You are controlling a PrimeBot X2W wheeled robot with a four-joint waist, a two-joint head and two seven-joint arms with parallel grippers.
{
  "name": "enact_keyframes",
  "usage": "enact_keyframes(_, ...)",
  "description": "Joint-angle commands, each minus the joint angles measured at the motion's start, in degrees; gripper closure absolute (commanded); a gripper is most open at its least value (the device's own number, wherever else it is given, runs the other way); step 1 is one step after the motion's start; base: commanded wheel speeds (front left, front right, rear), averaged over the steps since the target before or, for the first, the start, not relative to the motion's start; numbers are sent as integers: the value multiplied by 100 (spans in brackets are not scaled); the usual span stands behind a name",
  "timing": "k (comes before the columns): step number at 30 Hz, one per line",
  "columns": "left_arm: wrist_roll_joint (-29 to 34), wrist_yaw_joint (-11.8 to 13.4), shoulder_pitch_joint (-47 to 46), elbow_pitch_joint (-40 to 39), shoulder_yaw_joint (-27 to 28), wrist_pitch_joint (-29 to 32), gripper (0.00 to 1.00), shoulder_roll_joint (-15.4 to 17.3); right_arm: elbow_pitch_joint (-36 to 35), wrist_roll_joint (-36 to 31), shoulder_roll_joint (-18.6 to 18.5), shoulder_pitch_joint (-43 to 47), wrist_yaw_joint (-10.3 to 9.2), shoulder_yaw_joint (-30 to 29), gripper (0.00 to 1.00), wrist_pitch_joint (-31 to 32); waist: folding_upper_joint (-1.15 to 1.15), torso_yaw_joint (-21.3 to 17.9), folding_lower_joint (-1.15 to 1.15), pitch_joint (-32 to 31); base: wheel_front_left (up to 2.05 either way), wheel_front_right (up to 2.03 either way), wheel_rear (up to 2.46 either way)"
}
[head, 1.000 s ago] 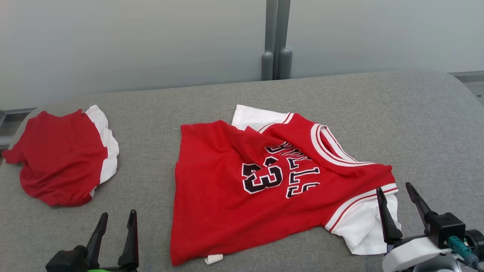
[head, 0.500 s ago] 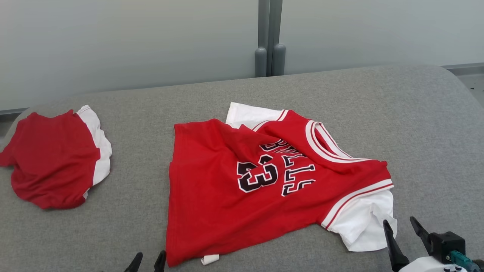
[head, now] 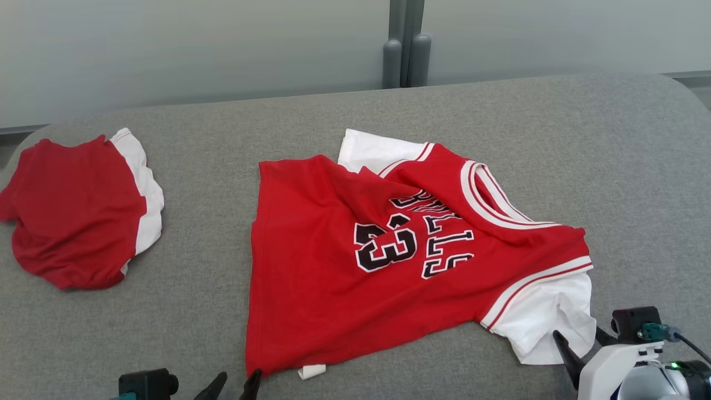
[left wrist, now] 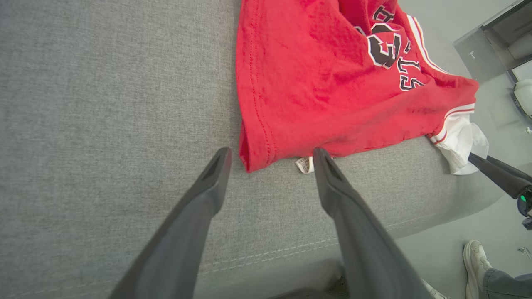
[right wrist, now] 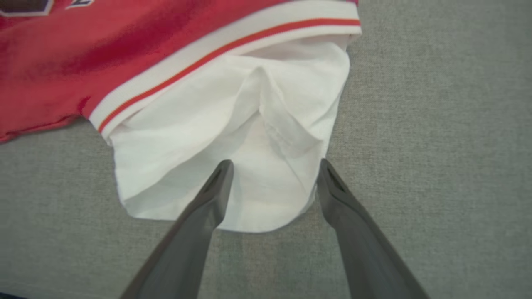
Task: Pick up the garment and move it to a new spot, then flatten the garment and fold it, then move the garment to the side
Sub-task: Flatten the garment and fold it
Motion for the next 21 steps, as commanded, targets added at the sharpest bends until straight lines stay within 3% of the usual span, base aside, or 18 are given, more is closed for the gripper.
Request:
enact_keyframes(1, -18, 42, -72, -25, 28, 16, 0, 3, -55, 32, -68, -62, -2, -19, 0, 26, 0, 13, 0, 26, 0, 0, 0)
enact_keyframes(15, -201, 261, -38, 57, 17, 213, 0, -84, -506, 164, -363, 80, -2, 41, 0, 633, 0, -77, 0, 130, 0, 0, 0)
enact_keyframes(17, -279, 263, 7, -14, -17, 339, 0, -87, -521, 146, -389, 73, -2, 72, 31, 659, 0, -77, 0, 129, 0, 0, 0)
enact_keyframes(18, -283, 268, 38, -51, -30, 396, 0, -57, -522, 137, -393, 80, -2, 81, 39, 654, 0, -77, 0, 126, 0, 0, 0)
enact_keyframes(21, -413, 271, 118, -170, -56, 567, 0, -21, -499, 80, -388, 69, -2, 29, 43, 617, 0, -69, 0, 127, 0, 0, 0)
